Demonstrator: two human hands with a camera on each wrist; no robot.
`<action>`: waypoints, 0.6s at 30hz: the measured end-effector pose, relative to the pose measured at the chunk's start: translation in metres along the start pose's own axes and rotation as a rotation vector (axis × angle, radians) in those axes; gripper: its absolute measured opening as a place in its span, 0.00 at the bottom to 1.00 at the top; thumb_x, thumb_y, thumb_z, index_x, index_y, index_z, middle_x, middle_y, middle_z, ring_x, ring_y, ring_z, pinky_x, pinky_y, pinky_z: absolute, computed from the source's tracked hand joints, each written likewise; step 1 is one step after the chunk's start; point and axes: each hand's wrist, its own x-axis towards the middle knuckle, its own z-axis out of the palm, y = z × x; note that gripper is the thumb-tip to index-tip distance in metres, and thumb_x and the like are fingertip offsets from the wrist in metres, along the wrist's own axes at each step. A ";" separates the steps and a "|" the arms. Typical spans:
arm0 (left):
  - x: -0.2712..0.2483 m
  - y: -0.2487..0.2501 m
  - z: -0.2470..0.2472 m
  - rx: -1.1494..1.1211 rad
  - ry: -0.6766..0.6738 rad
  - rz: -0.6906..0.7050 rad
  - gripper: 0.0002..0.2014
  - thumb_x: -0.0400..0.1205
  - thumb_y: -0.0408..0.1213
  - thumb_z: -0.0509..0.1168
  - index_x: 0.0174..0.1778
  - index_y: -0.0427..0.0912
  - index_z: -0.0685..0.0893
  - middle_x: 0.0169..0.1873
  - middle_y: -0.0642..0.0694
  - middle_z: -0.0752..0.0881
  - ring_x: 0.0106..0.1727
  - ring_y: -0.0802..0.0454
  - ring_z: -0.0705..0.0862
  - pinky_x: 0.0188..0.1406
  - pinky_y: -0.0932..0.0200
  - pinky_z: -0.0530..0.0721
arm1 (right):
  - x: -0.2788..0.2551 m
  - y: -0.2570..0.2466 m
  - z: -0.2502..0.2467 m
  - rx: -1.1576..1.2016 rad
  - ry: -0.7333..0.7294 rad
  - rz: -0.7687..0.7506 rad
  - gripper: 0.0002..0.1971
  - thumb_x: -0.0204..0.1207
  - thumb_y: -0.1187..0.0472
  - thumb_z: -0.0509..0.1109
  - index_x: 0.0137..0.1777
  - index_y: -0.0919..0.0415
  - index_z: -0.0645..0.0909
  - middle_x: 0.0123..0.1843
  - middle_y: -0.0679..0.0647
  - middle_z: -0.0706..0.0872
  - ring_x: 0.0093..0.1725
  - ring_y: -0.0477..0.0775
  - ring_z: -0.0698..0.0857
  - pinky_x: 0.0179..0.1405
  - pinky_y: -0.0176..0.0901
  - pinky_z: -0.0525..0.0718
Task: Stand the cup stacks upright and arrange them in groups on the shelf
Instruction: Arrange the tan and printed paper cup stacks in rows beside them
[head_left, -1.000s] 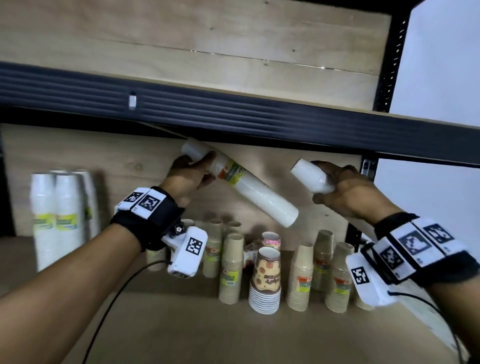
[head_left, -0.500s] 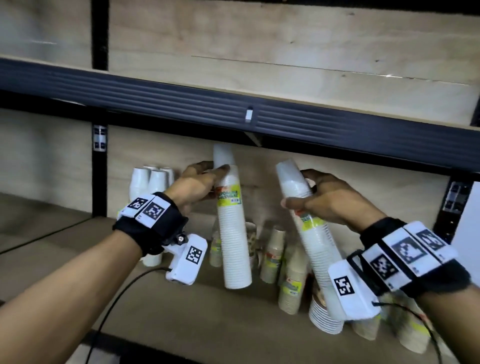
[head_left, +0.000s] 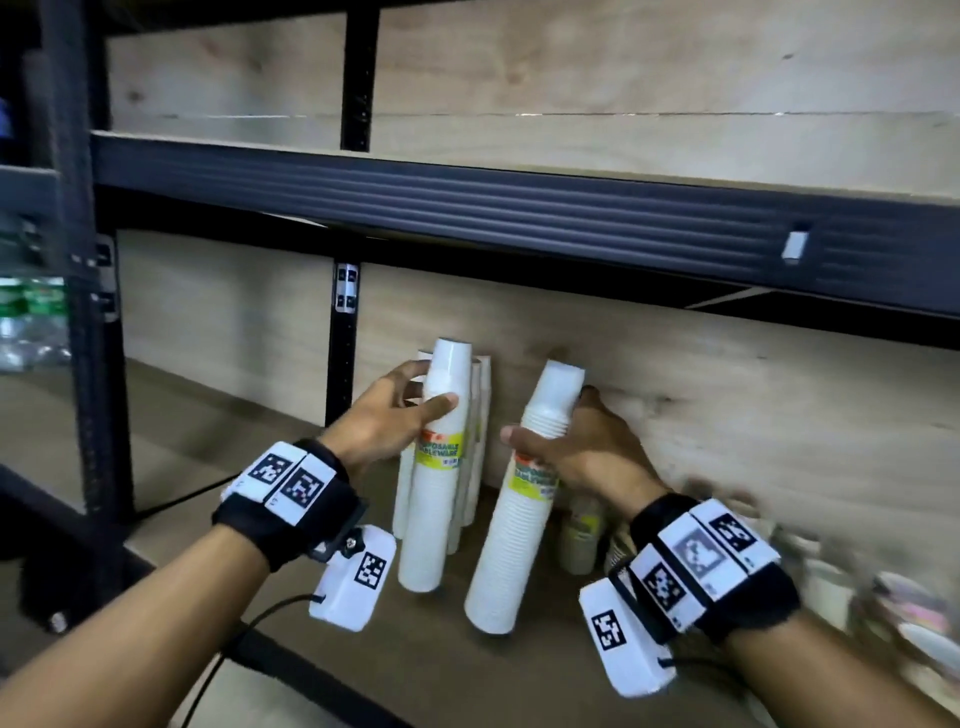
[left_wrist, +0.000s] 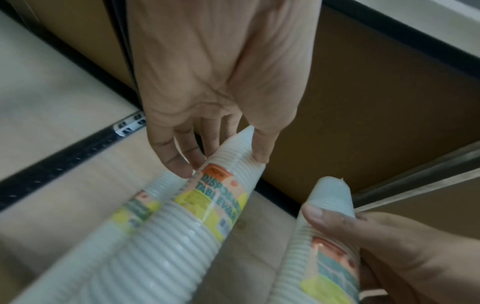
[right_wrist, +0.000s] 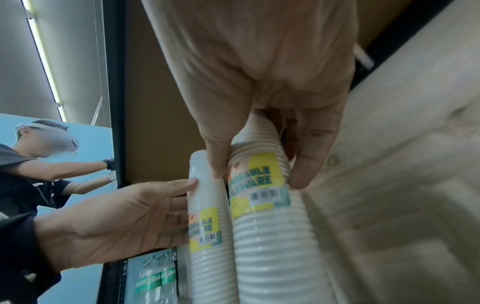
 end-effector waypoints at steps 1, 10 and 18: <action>0.002 -0.008 -0.007 0.009 -0.001 -0.002 0.26 0.81 0.39 0.69 0.75 0.46 0.72 0.60 0.43 0.87 0.55 0.47 0.90 0.55 0.48 0.88 | 0.003 -0.004 0.011 0.015 0.005 0.000 0.23 0.72 0.41 0.76 0.34 0.53 0.68 0.37 0.44 0.78 0.37 0.47 0.78 0.38 0.42 0.76; 0.024 -0.061 -0.050 0.016 0.040 0.041 0.26 0.80 0.38 0.71 0.74 0.46 0.73 0.63 0.42 0.85 0.64 0.45 0.85 0.63 0.46 0.85 | 0.058 -0.029 0.107 0.028 0.084 -0.085 0.25 0.67 0.32 0.73 0.43 0.55 0.84 0.39 0.46 0.86 0.44 0.52 0.88 0.37 0.40 0.79; 0.034 -0.082 -0.055 0.045 0.021 0.056 0.31 0.75 0.50 0.71 0.74 0.48 0.72 0.63 0.47 0.85 0.59 0.51 0.87 0.61 0.51 0.86 | 0.070 -0.024 0.131 -0.012 0.144 -0.093 0.41 0.59 0.25 0.70 0.62 0.56 0.76 0.55 0.52 0.88 0.53 0.57 0.89 0.47 0.48 0.87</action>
